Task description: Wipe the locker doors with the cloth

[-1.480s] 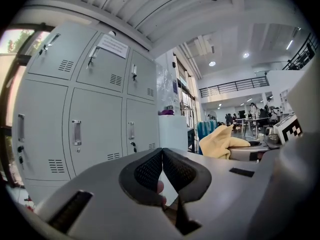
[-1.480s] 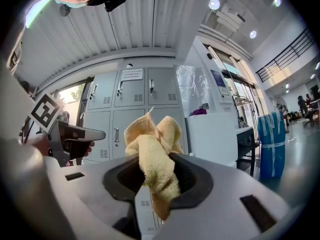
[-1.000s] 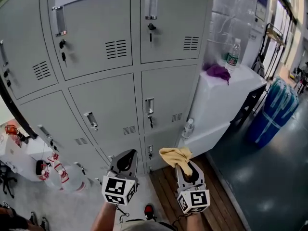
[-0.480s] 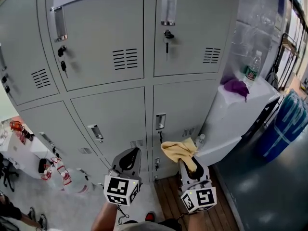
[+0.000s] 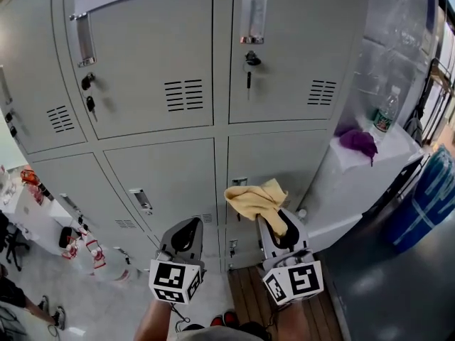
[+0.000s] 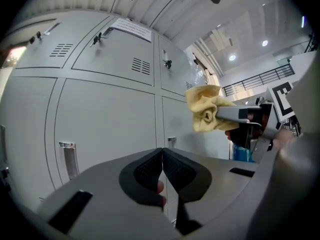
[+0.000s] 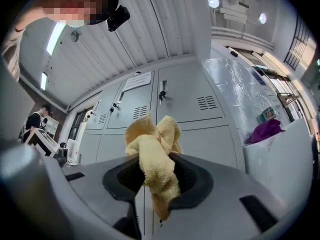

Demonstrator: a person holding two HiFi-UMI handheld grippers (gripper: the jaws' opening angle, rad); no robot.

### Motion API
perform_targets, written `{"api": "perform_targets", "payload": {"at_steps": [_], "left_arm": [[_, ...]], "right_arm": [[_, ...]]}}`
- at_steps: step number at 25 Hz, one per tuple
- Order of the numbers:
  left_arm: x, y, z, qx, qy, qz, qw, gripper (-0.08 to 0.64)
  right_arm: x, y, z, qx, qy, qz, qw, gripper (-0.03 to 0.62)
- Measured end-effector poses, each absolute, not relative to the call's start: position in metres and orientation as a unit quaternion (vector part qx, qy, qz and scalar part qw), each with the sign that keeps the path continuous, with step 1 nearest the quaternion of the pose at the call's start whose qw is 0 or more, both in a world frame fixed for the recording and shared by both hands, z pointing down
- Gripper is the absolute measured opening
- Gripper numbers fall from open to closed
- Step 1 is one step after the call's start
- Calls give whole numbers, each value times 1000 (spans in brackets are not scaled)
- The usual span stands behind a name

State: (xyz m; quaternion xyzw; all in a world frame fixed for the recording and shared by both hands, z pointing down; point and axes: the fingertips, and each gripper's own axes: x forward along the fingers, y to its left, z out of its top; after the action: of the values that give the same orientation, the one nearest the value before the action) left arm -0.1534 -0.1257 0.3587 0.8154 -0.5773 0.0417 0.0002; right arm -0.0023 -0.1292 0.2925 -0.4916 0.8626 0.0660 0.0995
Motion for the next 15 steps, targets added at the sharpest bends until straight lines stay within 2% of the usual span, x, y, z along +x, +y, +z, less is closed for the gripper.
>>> {"api": "perform_targets", "payload": {"at_steps": [15], "left_arm": [[-164, -141, 349, 778, -627, 44, -4, 23]], "right_arm": [[-36, -205, 252, -436, 892, 53, 110, 130]]}}
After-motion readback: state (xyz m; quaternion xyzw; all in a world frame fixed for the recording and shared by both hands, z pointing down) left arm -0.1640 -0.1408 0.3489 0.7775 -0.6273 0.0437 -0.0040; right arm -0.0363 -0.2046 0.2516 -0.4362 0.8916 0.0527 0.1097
